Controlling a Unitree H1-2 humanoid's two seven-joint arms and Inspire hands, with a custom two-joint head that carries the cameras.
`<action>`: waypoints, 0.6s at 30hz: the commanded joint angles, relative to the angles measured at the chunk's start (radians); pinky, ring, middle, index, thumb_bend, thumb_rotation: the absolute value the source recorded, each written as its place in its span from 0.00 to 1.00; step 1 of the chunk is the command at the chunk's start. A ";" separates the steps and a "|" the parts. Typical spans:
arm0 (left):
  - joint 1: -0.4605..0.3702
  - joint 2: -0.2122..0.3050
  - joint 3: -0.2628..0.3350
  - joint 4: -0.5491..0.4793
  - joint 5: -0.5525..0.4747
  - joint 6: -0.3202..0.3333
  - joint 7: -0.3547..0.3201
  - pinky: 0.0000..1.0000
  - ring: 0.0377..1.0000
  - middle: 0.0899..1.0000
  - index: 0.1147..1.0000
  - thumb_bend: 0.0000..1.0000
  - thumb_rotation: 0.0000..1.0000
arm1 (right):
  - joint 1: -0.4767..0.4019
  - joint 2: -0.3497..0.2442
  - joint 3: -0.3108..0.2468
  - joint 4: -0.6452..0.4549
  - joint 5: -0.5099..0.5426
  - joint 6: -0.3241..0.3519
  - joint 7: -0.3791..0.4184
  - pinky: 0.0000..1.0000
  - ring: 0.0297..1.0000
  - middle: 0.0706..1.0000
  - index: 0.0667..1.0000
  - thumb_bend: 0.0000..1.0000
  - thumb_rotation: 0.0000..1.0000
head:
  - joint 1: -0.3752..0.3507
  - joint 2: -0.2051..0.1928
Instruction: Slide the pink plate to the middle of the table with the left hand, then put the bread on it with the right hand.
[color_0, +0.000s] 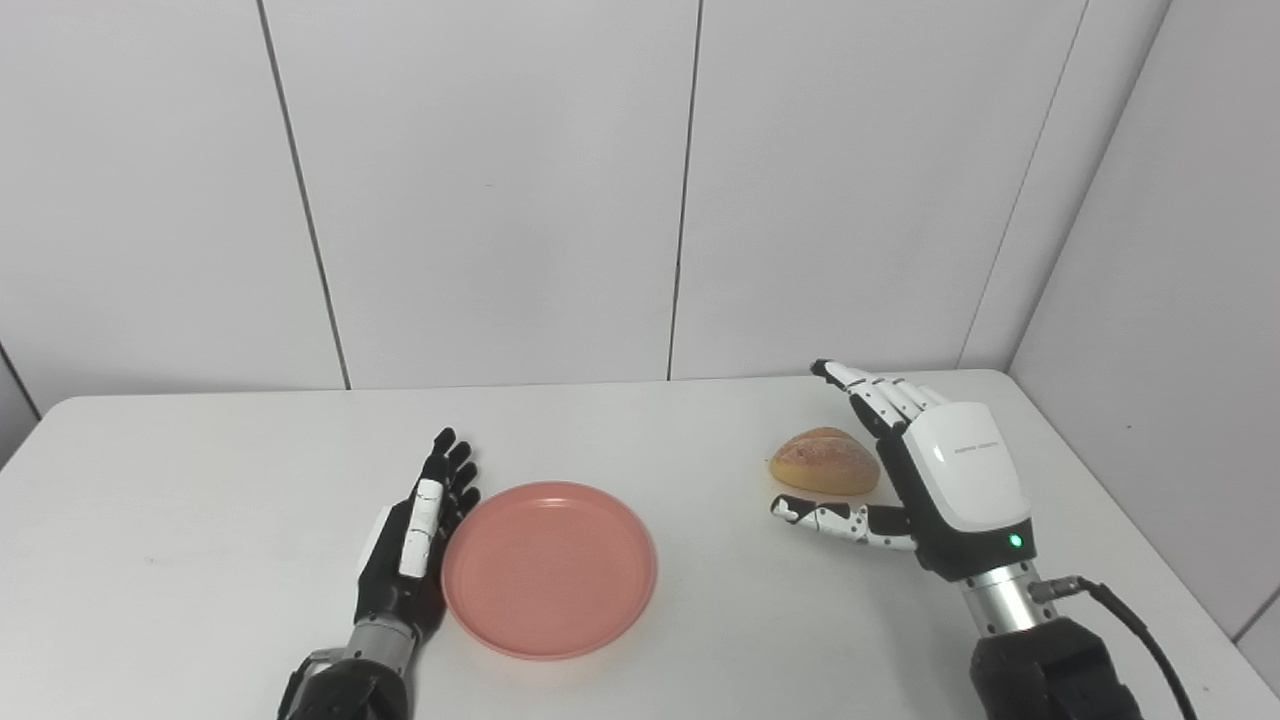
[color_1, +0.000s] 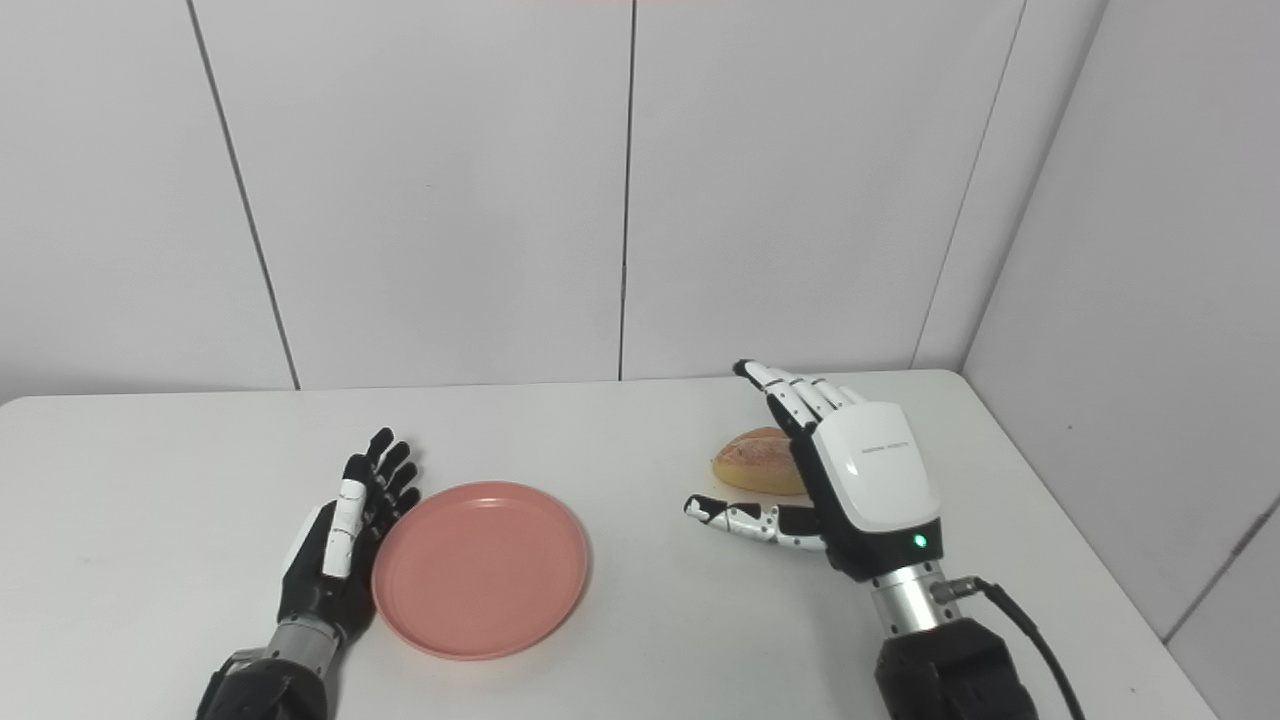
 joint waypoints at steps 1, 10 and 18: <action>0.103 0.014 0.007 0.065 -0.014 0.018 -0.013 1.00 1.00 1.00 1.00 0.86 0.89 | -0.057 -0.037 0.007 0.011 -0.028 0.023 -0.015 0.67 0.72 0.74 0.78 0.79 0.94 | -0.001 0.000; 0.104 0.019 0.005 0.058 -0.017 0.030 -0.011 1.00 1.00 1.00 1.00 0.84 0.89 | -0.148 -0.106 0.063 0.133 -0.089 0.072 0.022 0.67 0.70 0.72 0.77 0.82 0.96 | -0.003 0.004; 0.110 0.022 0.001 0.053 -0.017 0.032 -0.010 1.00 1.00 1.00 1.00 0.85 0.88 | -0.208 -0.132 0.101 0.268 -0.062 0.078 0.014 0.65 0.67 0.70 0.75 0.80 0.96 | -0.002 0.009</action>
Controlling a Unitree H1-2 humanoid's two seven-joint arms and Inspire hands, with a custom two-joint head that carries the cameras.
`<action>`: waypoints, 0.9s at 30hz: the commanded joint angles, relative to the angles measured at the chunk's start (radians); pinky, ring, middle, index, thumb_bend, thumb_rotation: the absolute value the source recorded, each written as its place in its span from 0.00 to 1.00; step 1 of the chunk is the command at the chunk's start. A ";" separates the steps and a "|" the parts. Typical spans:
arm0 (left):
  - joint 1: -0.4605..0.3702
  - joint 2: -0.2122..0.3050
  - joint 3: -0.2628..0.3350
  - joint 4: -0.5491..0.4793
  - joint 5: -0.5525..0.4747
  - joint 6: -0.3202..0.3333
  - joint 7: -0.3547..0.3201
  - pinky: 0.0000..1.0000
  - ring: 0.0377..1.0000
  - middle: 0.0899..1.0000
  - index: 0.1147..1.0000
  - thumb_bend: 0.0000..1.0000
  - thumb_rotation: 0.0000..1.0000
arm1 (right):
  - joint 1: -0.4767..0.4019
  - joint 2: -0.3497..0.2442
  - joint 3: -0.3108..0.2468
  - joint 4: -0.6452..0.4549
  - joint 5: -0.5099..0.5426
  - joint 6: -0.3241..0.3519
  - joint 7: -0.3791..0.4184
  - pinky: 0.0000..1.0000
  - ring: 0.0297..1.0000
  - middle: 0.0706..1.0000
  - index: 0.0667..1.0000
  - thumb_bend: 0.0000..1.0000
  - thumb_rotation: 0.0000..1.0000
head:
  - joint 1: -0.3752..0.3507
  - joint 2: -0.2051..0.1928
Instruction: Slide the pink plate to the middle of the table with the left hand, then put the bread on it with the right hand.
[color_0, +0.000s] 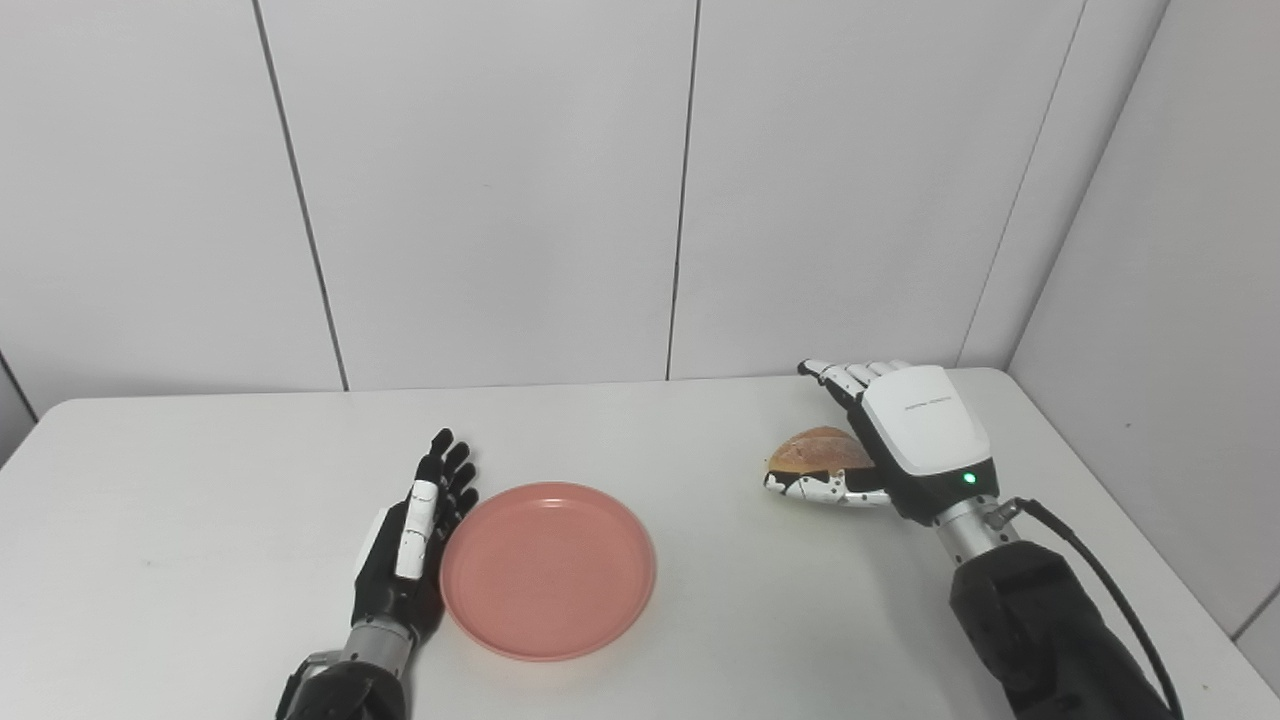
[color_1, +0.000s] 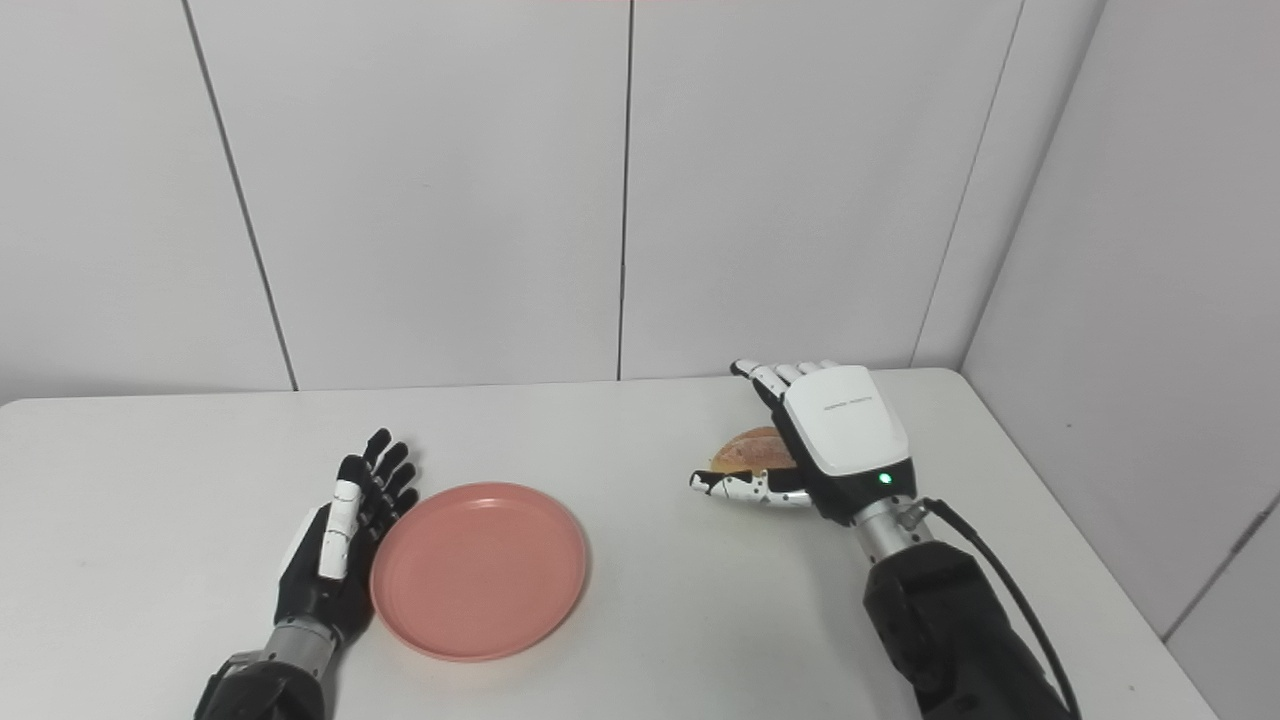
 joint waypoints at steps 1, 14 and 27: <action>0.109 0.019 0.006 0.059 -0.001 0.023 -0.008 1.00 1.00 1.00 1.00 0.85 0.88 | -0.059 -0.032 0.001 0.015 0.019 0.020 -0.025 0.64 0.67 0.69 0.74 0.80 0.96 | 0.001 0.002; 0.111 0.015 0.003 0.051 0.001 0.030 -0.002 1.00 1.00 1.00 1.00 0.87 0.87 | -0.149 -0.051 0.052 0.168 0.080 0.063 0.046 0.62 0.66 0.69 0.73 0.82 0.98 | 0.008 0.005; 0.111 0.009 0.000 0.054 0.000 0.028 0.000 0.98 1.00 1.00 1.00 0.86 0.87 | -0.242 -0.070 0.120 0.286 0.112 0.086 0.066 0.58 0.64 0.68 0.72 0.84 0.95 | 0.020 0.006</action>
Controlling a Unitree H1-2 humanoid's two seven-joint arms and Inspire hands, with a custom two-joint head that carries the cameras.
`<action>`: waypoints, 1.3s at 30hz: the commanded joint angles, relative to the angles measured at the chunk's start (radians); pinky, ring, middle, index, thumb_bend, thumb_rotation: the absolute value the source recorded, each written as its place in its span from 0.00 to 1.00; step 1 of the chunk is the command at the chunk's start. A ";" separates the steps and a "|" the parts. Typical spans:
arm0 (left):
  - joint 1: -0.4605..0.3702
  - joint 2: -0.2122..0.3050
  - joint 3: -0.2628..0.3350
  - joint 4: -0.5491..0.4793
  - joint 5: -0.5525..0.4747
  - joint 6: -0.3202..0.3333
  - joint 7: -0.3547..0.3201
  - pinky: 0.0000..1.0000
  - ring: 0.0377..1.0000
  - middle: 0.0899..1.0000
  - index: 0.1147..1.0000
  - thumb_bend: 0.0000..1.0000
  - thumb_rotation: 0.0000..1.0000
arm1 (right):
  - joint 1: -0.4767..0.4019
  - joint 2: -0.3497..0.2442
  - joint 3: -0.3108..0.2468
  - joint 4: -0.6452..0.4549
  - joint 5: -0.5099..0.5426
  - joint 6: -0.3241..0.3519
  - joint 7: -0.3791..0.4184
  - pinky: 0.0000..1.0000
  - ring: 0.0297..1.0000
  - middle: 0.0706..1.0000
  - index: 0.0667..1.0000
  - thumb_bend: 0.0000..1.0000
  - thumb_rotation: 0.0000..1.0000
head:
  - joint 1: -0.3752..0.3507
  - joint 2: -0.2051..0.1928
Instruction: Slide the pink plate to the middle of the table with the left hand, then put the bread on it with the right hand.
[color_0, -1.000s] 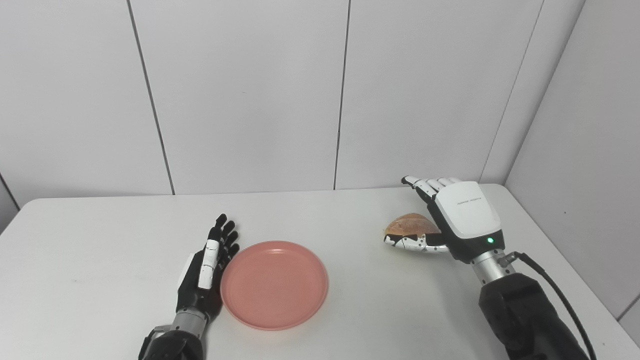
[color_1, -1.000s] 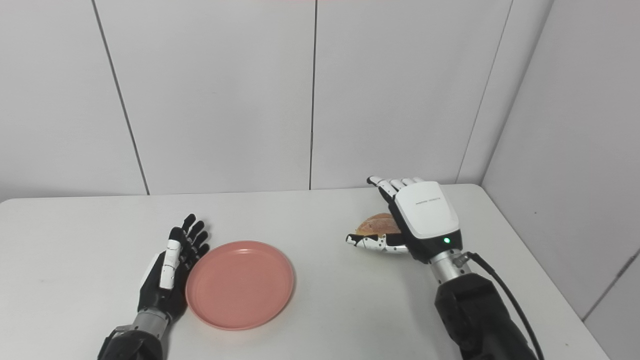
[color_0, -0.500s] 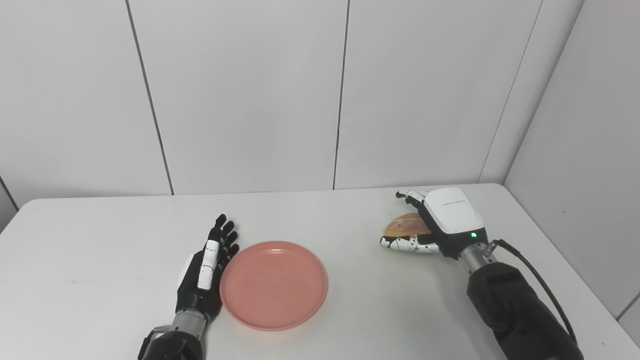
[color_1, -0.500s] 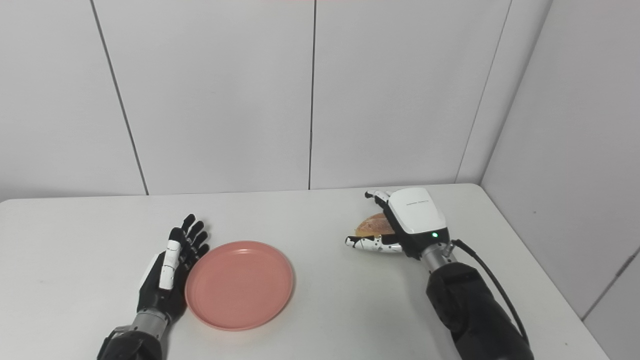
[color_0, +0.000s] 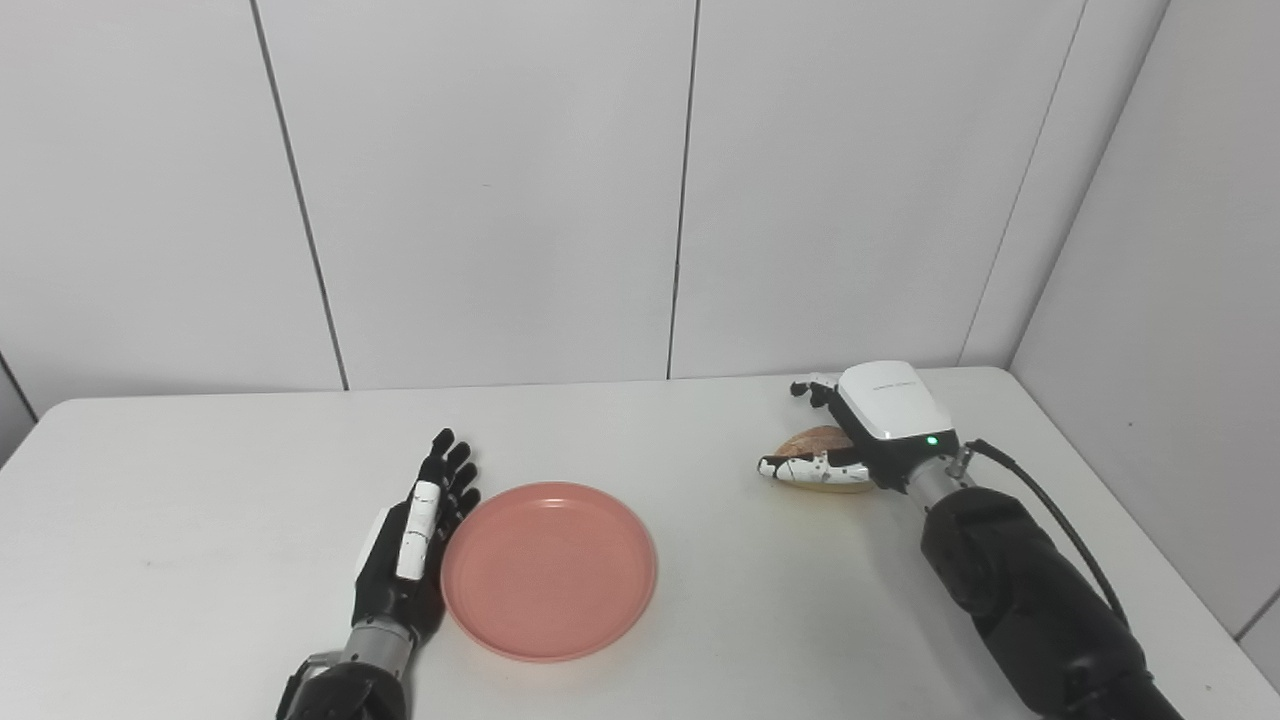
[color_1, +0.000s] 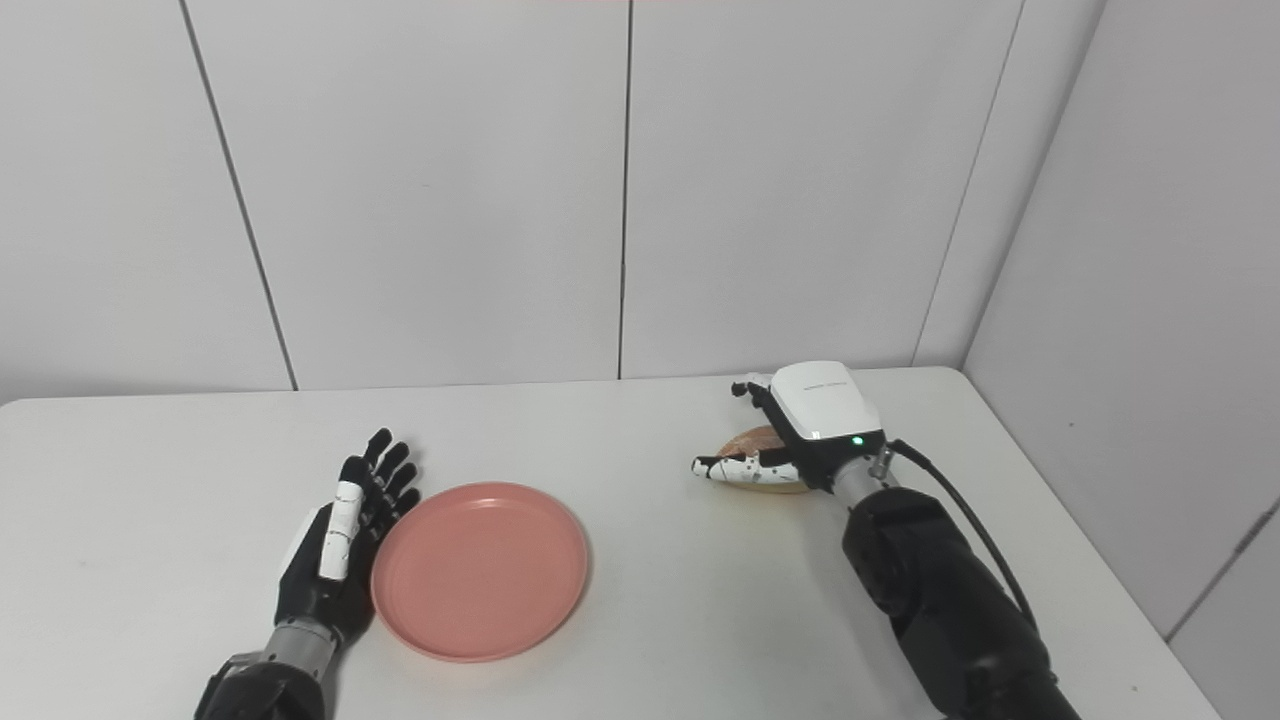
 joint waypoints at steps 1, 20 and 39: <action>0.107 0.009 0.003 0.064 0.002 0.024 0.001 0.98 1.00 1.00 1.00 0.86 0.88 | -0.066 -0.035 0.001 -0.004 0.006 0.027 -0.017 0.57 0.63 0.68 0.72 0.84 0.95 | 0.002 0.001; 0.115 0.005 0.003 0.048 0.004 0.036 0.008 0.97 0.99 0.99 1.00 0.86 0.87 | -0.124 -0.058 0.059 0.127 0.039 0.017 -0.056 0.72 0.73 0.73 0.73 0.85 0.97 | 0.011 0.003; 0.123 0.005 -0.001 0.028 0.007 0.049 0.009 0.97 0.99 0.99 1.00 0.88 0.86 | -0.115 -0.039 0.070 0.167 0.114 0.050 -0.017 0.59 0.72 0.76 0.75 0.83 0.95 | 0.023 0.018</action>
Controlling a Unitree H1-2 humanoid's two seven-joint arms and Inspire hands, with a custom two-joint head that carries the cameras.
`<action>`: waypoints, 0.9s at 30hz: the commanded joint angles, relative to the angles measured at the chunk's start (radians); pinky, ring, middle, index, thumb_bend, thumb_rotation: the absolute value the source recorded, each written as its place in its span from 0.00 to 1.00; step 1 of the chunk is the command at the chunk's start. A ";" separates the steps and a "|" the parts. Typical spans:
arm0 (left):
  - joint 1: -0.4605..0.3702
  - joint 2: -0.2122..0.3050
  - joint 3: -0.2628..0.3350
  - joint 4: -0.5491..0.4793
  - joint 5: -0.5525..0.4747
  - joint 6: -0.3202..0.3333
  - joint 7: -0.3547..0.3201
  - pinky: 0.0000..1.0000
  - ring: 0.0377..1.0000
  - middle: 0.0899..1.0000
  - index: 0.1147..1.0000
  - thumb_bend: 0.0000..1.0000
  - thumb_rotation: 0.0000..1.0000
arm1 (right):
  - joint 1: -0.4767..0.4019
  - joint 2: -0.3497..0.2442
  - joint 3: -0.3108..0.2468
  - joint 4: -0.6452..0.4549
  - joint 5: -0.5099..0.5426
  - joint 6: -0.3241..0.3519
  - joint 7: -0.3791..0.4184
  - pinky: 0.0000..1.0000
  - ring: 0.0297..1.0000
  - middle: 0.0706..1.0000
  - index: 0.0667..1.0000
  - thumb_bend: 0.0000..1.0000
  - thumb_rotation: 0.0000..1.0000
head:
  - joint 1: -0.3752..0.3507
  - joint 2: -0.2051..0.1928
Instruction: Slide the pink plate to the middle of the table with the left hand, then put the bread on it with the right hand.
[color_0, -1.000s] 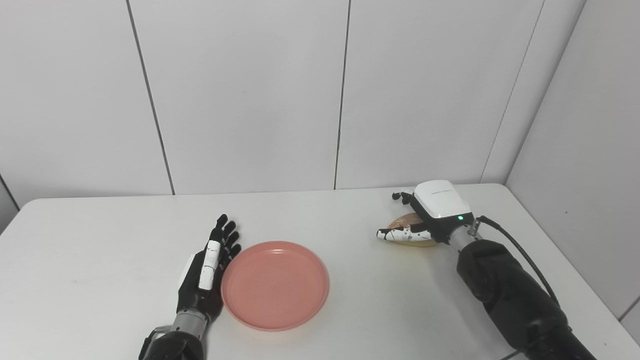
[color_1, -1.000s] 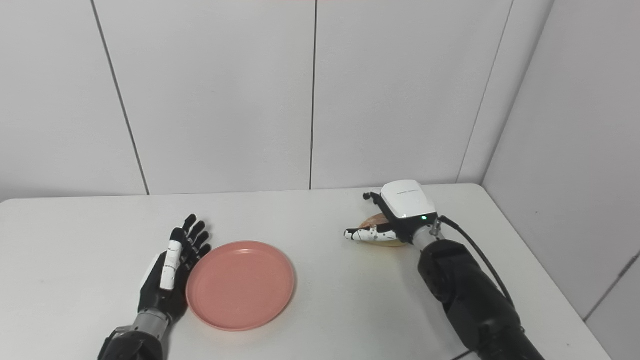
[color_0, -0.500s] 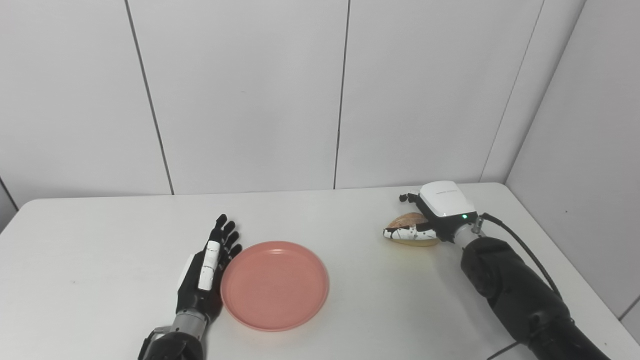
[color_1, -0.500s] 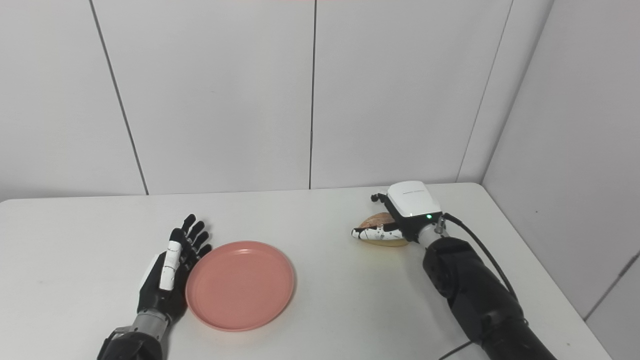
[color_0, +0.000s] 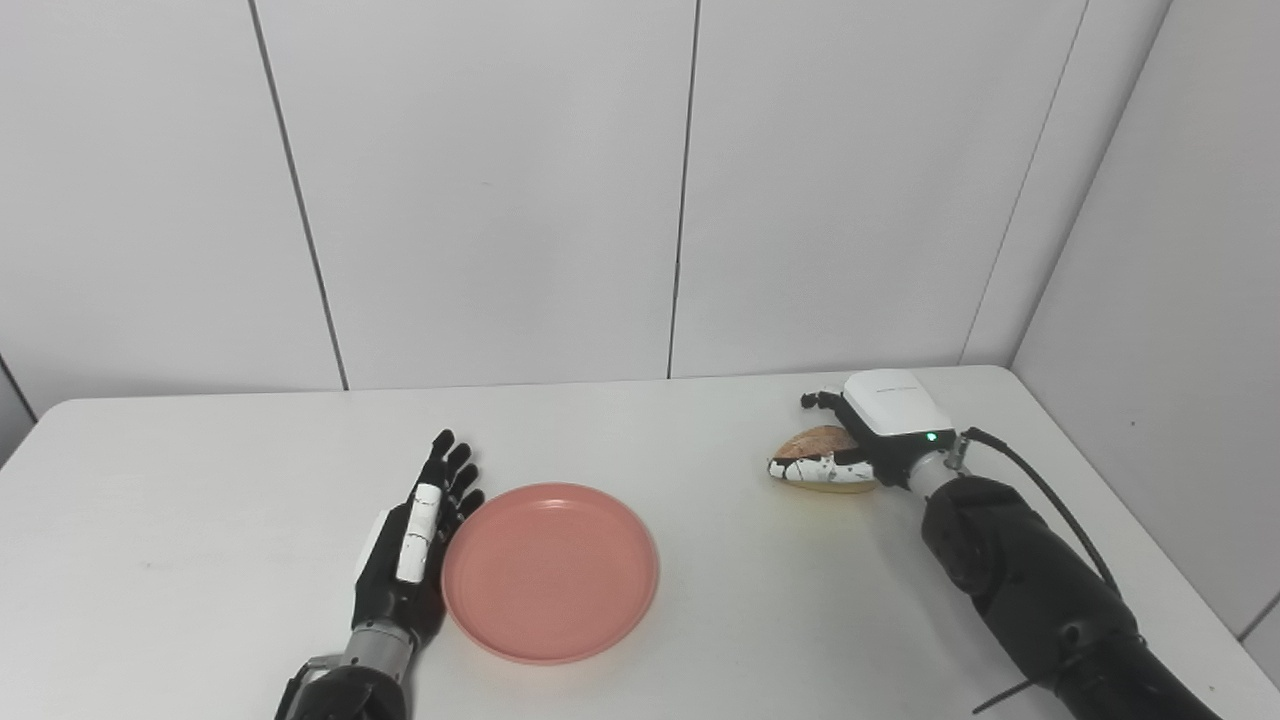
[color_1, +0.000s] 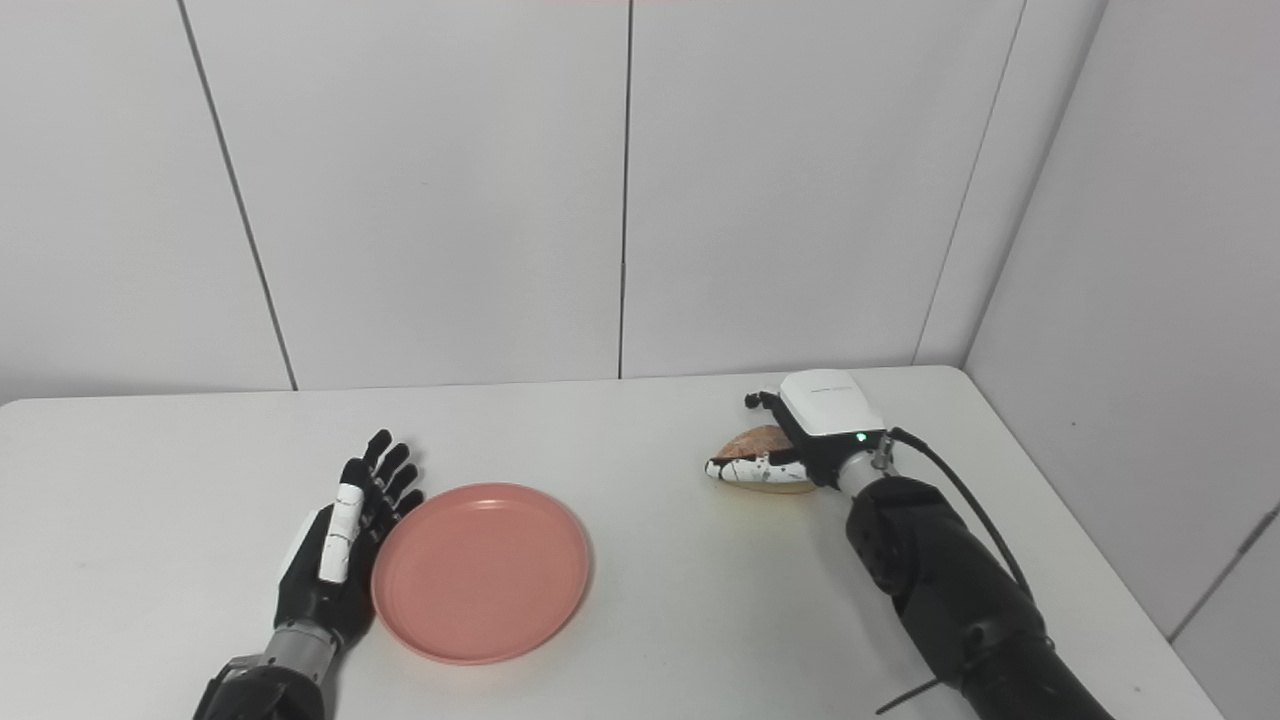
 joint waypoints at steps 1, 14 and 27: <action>0.114 0.005 -0.002 0.049 0.008 0.038 0.006 0.97 0.99 0.99 1.00 0.88 0.86 | -0.041 -0.010 -0.004 -0.003 0.014 0.029 -0.013 0.59 0.72 0.76 0.75 0.83 0.95 | 0.001 0.001; 0.123 0.006 -0.003 0.025 0.004 0.060 0.006 0.96 1.00 0.99 1.00 0.88 0.85 | -0.055 0.013 0.014 0.120 0.043 0.000 -0.075 0.52 0.65 0.71 0.73 0.81 0.88 | 0.009 0.009; 0.123 0.008 -0.005 0.023 0.003 0.069 0.004 0.96 1.00 1.00 1.00 0.88 0.86 | -0.052 0.017 0.033 0.162 0.072 -0.048 -0.219 0.34 0.40 0.47 0.53 0.70 0.60 | 0.011 0.016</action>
